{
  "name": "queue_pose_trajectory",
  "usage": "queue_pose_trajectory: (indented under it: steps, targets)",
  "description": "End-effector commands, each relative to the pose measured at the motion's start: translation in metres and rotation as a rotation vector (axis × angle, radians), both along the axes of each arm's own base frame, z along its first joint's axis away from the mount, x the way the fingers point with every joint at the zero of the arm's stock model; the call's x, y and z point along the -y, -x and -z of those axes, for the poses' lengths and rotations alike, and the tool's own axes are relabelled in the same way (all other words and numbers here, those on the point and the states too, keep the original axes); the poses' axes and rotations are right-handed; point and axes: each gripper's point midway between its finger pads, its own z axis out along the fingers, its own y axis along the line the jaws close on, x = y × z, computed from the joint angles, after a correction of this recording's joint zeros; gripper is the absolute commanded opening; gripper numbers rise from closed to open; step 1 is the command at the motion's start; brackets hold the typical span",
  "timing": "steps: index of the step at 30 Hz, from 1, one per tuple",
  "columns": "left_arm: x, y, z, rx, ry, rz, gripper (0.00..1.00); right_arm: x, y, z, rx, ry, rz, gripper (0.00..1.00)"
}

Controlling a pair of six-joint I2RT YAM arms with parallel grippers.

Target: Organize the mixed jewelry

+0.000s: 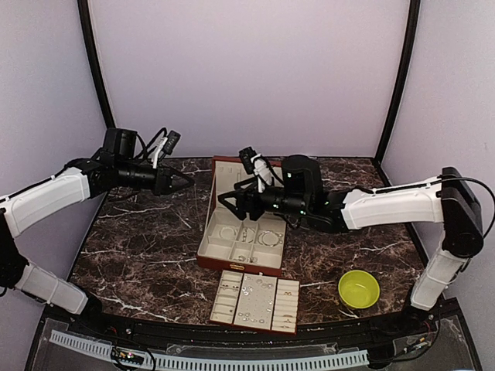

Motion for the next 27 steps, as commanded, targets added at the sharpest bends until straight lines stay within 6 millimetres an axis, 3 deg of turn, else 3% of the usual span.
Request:
queue_pose_trajectory:
  steps: [1, 12, 27]
  targets:
    - [0.006, 0.02, -0.031, 0.037, 0.053, 0.109, 0.0, -0.028, 0.01, -0.025, 0.068, -0.085, -0.101, 0.68]
    - [0.008, 0.03, -0.046, 0.056, 0.064, 0.17, 0.0, -0.061, 0.008, -0.024, 0.08, -0.112, -0.177, 0.58]
    - [0.01, 0.034, -0.052, 0.06, 0.088, 0.193, 0.0, -0.088, -0.005, -0.015, 0.055, -0.098, -0.187, 0.51]
